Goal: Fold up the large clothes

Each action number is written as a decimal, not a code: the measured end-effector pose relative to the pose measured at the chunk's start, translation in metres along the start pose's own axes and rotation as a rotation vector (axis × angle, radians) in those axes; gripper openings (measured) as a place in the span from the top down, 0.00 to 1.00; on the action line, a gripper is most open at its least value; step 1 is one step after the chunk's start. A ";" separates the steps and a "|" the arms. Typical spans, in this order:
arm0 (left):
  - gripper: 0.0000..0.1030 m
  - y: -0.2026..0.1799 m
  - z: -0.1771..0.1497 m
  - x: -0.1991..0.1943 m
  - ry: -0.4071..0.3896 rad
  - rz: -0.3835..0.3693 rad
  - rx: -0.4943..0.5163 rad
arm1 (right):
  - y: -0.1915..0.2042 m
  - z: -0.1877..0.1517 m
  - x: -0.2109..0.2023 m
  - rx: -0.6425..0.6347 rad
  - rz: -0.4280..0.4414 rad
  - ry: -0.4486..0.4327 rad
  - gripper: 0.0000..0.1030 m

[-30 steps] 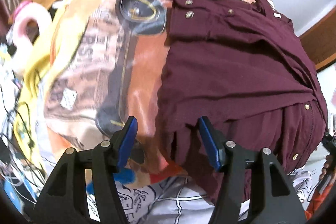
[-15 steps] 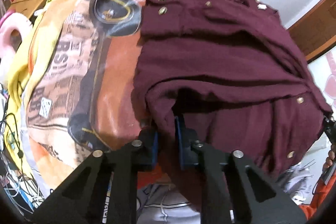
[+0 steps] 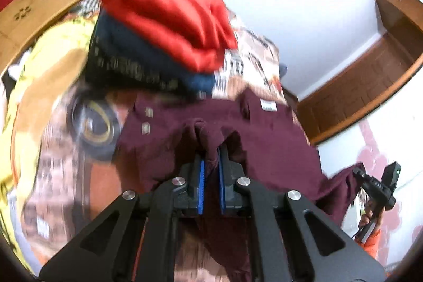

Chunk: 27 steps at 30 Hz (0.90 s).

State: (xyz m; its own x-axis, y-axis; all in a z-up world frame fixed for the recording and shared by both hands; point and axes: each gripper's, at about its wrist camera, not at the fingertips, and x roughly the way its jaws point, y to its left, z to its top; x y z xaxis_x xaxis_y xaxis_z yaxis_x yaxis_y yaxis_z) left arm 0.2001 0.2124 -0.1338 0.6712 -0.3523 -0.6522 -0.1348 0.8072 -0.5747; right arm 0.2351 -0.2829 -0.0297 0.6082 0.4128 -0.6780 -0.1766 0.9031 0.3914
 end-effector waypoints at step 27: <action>0.51 -0.001 0.032 0.059 -0.015 0.420 0.248 | -0.024 0.035 0.081 -0.042 -0.226 0.125 0.54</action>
State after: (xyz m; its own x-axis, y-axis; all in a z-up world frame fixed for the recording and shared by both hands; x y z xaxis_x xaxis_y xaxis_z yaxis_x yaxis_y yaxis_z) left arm 0.2632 0.2059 -0.1558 0.6070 0.0333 -0.7940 -0.2195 0.9673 -0.1272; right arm 0.3155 -0.2753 -0.0720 0.5358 0.2095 -0.8180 -0.0806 0.9770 0.1975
